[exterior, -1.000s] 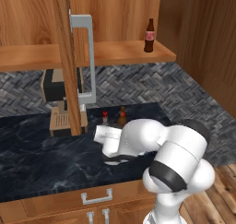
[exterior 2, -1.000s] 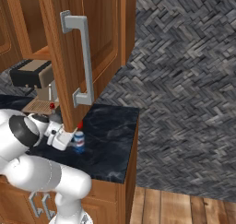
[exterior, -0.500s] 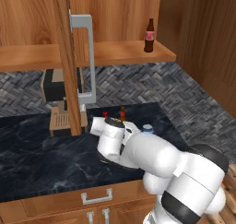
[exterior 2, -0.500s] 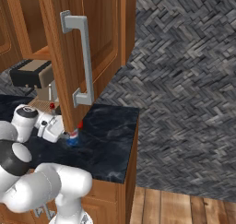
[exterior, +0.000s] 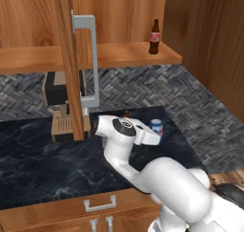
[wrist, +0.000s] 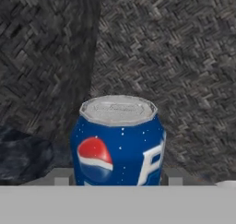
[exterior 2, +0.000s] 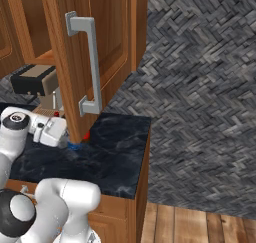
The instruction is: Sort all alcoholic drinks to one cabinet, and non-alcoholic drinks to the other.
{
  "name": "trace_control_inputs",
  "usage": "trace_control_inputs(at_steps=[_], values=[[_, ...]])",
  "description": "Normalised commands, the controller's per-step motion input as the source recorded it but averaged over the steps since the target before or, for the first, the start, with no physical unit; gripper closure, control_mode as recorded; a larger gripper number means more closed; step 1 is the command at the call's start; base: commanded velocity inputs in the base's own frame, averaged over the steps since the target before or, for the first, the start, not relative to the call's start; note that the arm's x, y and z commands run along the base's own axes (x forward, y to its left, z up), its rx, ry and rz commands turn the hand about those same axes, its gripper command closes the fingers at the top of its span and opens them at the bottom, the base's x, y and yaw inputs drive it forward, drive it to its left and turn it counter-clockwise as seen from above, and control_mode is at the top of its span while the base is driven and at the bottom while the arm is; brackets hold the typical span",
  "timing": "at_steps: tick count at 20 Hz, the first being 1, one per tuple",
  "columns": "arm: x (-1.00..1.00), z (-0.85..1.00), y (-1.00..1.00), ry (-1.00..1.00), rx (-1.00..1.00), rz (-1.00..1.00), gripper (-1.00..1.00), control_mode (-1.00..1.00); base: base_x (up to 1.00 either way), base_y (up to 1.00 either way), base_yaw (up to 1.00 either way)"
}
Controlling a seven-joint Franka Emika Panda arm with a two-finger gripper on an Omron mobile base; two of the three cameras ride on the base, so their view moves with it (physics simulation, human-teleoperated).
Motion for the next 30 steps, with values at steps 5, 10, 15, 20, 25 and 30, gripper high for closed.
trace_control_inputs(at_steps=[5, 10, 15, 20, 25, 30], values=[[-0.21, 0.50, 0.00, 0.00, 0.00, 0.19, 1.00, -1.00, 0.00, 0.00, 0.00], [-0.21, 0.48, 0.00, 0.00, 0.01, 0.19, 1.00, -1.00, 0.00, 0.00, 0.00], [-0.16, 0.50, 0.00, 0.00, 0.03, 0.19, 1.00, -1.00, 0.00, 0.00, 0.00], [-0.15, 0.48, 0.00, 0.02, 0.07, 0.19, 1.00, -1.00, 0.00, 0.00, 0.00], [-0.09, 0.52, 0.04, 0.04, 0.06, 0.17, 1.00, -1.00, 0.00, 0.00, 0.00], [0.00, 0.44, 0.19, 0.05, 0.04, 0.15, 1.00, -1.00, 0.00, 0.00, 0.00]])
